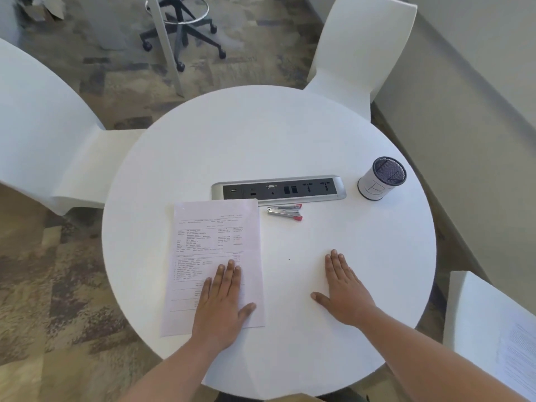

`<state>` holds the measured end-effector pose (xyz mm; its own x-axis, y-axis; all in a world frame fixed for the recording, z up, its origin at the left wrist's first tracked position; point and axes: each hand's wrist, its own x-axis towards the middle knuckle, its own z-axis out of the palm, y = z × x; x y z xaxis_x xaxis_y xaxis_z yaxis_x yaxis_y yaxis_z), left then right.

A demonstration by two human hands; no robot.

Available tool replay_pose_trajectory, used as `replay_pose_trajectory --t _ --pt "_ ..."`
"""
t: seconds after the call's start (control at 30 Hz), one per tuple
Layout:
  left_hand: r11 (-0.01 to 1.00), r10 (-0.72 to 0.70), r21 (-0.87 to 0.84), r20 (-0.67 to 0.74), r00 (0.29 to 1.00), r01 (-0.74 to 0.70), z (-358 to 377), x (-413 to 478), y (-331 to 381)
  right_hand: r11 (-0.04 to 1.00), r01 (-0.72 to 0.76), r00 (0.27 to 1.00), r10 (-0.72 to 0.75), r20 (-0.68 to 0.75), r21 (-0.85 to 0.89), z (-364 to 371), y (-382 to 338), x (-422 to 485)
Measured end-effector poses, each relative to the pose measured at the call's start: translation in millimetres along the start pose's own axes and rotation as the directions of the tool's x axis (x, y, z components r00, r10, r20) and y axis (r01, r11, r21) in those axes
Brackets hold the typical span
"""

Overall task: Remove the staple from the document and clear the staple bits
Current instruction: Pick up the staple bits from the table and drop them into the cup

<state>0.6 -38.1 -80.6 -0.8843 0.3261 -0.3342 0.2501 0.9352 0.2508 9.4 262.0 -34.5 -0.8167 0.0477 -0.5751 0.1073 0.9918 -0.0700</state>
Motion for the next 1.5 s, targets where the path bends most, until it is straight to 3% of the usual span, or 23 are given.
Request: replay_pose_trajectory --t 0.33,0.53,0.93,1.1,1.2,1.37,1.5 --pt "0.997 -0.052 0.049 -0.076 0.996 0.056 15 -4 12 0.999 0.039 0.999 -0.038 -0.023 0.032 9 10 0" --pt "0.995 -0.069 0.065 -0.045 0.997 0.072 18 -5 17 0.998 0.050 0.998 -0.048 -0.036 0.045 12 13 3" --pt "0.996 -0.069 -0.050 -0.015 0.998 0.068 6 -5 22 0.998 0.052 0.999 -0.051 -0.008 0.039 12 13 5" --pt "0.994 -0.072 -0.078 0.000 0.997 0.072 -3 -9 16 0.986 0.055 0.998 -0.054 -0.013 0.155 -3 7 3" --pt "0.994 -0.083 -0.077 -0.042 0.996 0.080 -8 -8 8 0.970 0.046 0.999 -0.050 0.009 0.238 -16 11 -7" --pt "0.993 -0.083 0.073 -0.100 0.991 0.091 -39 15 4 0.946 0.025 0.995 -0.056 0.086 0.324 -36 22 -33" --pt "0.983 0.067 0.185 -0.318 0.946 -0.007 -96 51 4 0.857 0.043 0.996 -0.080 0.050 0.513 -74 28 -55"
